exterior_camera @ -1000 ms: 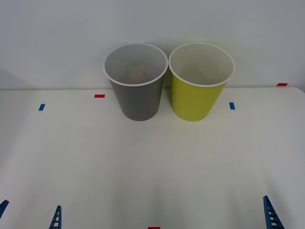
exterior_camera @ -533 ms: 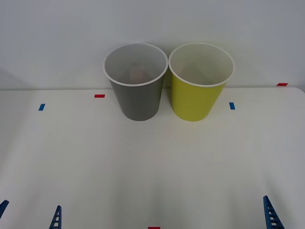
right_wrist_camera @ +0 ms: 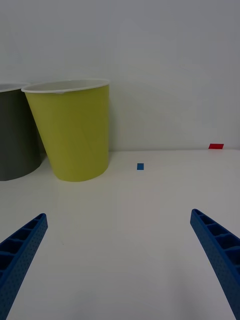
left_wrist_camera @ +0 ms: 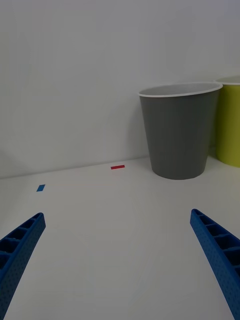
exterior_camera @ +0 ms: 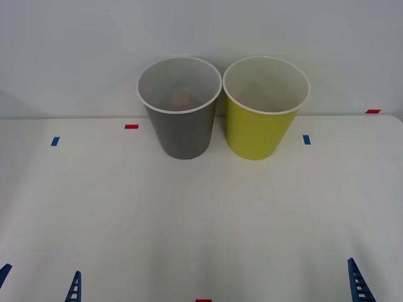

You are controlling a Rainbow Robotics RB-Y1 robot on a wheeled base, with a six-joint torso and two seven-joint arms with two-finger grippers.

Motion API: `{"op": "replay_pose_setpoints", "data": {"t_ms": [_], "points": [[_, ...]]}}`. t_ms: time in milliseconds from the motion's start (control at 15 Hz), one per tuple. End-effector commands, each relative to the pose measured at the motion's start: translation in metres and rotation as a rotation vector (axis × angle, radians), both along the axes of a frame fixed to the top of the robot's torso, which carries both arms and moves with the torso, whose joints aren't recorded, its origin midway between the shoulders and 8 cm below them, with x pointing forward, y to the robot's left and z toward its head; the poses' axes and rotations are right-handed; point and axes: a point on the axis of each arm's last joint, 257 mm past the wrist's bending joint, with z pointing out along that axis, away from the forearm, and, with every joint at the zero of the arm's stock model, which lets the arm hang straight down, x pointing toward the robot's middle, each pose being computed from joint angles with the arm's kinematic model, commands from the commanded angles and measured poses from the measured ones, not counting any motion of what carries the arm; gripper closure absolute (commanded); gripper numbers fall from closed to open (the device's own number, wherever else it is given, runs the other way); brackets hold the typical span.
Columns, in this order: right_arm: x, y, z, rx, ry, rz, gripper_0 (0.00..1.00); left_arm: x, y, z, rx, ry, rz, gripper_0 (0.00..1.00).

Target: Put cans in the gray bin and PET bottles in the light green bin.

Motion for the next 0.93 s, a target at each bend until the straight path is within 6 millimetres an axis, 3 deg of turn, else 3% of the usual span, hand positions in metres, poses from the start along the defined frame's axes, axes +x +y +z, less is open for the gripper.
{"op": "replay_pose_setpoints", "data": {"t_ms": [67,933], "points": [[0.0,0.0,0.0,0.0,0.0,0.0,0.0,0.0,0.0001,-0.0001,0.0,0.0,0.0,0.0],[0.0,0.0,0.0,0.0,0.0,0.0,0.0,0.0,0.0001,-0.0001,0.0,0.0,0.0,0.0]]}}
